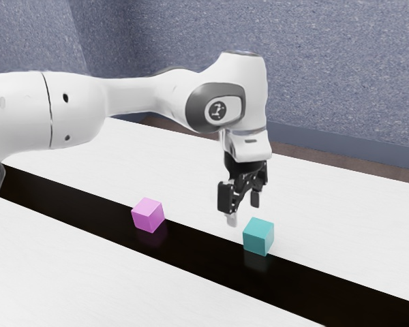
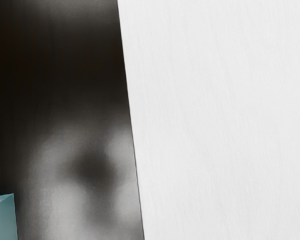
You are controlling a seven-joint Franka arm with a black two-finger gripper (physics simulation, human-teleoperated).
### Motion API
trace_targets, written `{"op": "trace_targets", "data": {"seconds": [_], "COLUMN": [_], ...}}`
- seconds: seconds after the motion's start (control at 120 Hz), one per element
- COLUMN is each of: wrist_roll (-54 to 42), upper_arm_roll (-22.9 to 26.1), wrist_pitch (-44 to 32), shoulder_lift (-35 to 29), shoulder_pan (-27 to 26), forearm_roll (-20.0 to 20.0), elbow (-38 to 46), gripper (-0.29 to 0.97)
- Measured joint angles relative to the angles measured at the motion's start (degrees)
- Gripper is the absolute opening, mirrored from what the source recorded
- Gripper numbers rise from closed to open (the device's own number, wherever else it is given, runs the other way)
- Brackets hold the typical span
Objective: Pick up the blue block with one arm, and put the blue block on the pink block with one arm
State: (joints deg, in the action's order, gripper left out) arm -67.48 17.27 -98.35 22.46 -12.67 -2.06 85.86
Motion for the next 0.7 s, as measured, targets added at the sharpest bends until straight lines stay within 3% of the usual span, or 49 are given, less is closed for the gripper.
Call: {"op": "trace_targets", "data": {"seconds": [0.433,0.7], "wrist_roll": [4.1,5.49], "upper_arm_roll": [-2.19,-3.9], "wrist_pitch": [-5.03,-5.71], "shoulder_lift": [10.34,16.07], "shoulder_pan": [-2.41,-2.18], "forearm_roll": [9.05,10.69], "elbow": [-8.08,-11.39], "gripper": [0.68,0.68]}}
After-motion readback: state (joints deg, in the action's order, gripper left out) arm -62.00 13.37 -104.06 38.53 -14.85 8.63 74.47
